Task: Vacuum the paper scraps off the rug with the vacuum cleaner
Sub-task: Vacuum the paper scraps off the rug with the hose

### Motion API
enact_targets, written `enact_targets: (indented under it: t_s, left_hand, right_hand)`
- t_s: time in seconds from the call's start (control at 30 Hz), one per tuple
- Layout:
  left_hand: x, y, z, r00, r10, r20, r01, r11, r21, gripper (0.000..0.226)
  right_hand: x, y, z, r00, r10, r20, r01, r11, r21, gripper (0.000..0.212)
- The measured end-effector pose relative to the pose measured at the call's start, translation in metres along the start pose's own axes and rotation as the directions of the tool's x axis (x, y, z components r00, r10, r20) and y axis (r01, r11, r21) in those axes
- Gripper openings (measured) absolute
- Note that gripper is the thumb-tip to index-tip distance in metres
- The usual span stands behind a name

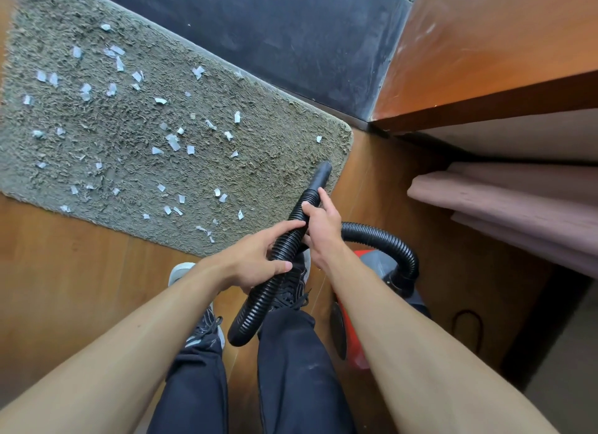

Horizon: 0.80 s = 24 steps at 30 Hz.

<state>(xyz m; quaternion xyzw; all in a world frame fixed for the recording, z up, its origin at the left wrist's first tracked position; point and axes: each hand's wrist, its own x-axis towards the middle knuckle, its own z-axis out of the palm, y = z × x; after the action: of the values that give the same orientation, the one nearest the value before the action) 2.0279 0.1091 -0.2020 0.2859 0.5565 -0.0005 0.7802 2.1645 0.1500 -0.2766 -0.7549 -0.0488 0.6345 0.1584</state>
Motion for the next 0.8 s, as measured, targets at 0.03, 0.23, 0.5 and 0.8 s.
enact_targets:
  t_s: [0.03,0.23,0.5,0.8]
  left_hand:
    - [-0.001,-0.001,-0.001,1.0,0.003,-0.009,-0.003,1.0,0.005,0.071]
    - [-0.001,-0.005,-0.007,0.999,0.006,-0.046,-0.007,1.0,-0.02,0.071]
    - [0.01,0.013,-0.015,0.996,0.035,-0.076,-0.037,0.999,-0.025,0.069]
    - [0.019,0.022,-0.005,0.994,0.068,-0.091,-0.058,0.992,0.116,0.071]
  right_hand:
    - [0.001,0.001,0.001,1.0,-0.01,0.012,0.01,1.0,0.0,0.057]
    - [0.009,-0.002,0.013,0.993,-0.088,0.084,0.095,0.992,-0.084,0.06]
    - [0.02,-0.026,0.016,0.99,-0.099,0.098,0.109,0.989,-0.105,0.061]
    - [0.019,-0.033,-0.002,0.994,-0.069,0.085,0.074,0.996,-0.049,0.061]
